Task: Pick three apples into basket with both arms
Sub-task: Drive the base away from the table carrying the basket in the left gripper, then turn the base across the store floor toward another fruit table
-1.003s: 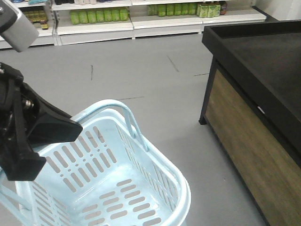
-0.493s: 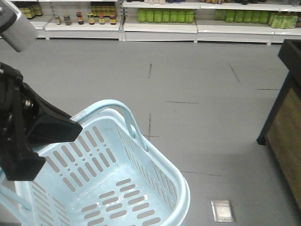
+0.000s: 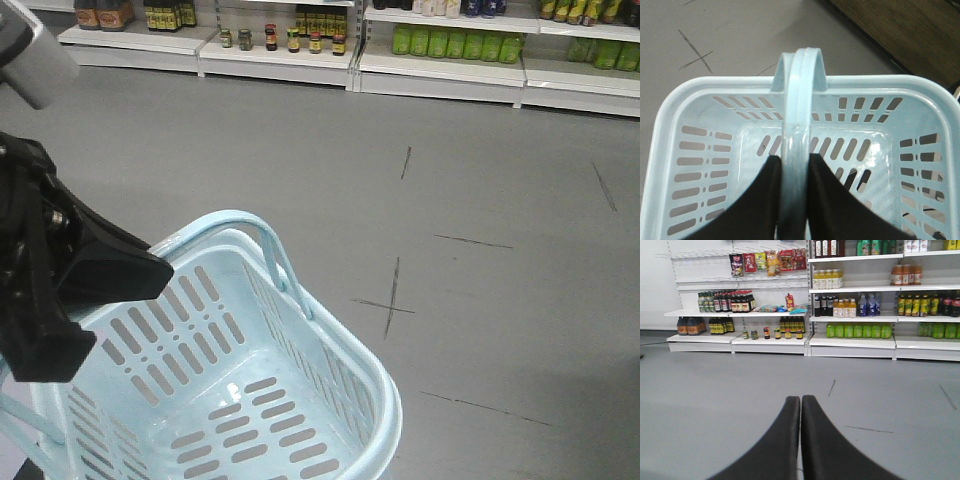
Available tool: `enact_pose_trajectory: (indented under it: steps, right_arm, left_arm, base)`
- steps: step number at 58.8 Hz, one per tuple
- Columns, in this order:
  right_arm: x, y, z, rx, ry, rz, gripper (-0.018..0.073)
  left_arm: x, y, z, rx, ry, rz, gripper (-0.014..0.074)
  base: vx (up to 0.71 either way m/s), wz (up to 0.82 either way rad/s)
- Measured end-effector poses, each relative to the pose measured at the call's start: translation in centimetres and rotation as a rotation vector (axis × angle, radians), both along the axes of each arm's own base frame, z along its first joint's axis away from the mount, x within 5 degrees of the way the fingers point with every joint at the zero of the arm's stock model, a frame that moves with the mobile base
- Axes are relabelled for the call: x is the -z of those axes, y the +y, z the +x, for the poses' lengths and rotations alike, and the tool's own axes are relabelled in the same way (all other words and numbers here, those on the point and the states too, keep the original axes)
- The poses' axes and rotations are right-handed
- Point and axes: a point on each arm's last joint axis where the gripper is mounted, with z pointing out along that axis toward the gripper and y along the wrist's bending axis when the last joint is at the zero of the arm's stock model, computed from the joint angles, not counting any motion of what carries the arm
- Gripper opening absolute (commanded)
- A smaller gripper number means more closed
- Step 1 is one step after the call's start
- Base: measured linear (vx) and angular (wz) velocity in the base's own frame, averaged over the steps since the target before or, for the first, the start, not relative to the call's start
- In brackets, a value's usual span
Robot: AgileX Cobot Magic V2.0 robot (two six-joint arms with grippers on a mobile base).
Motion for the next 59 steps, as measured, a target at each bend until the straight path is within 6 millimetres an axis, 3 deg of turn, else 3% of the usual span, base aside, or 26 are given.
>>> enact_pose_trajectory:
  steps: [59]
  right_arm:
    - [0.0,0.0,0.0,0.0,0.0,0.0,-0.0008]
  left_arm:
    - [0.0,0.0,0.0,0.0,0.0,0.0,-0.0006]
  base:
    - [0.13,0.02]
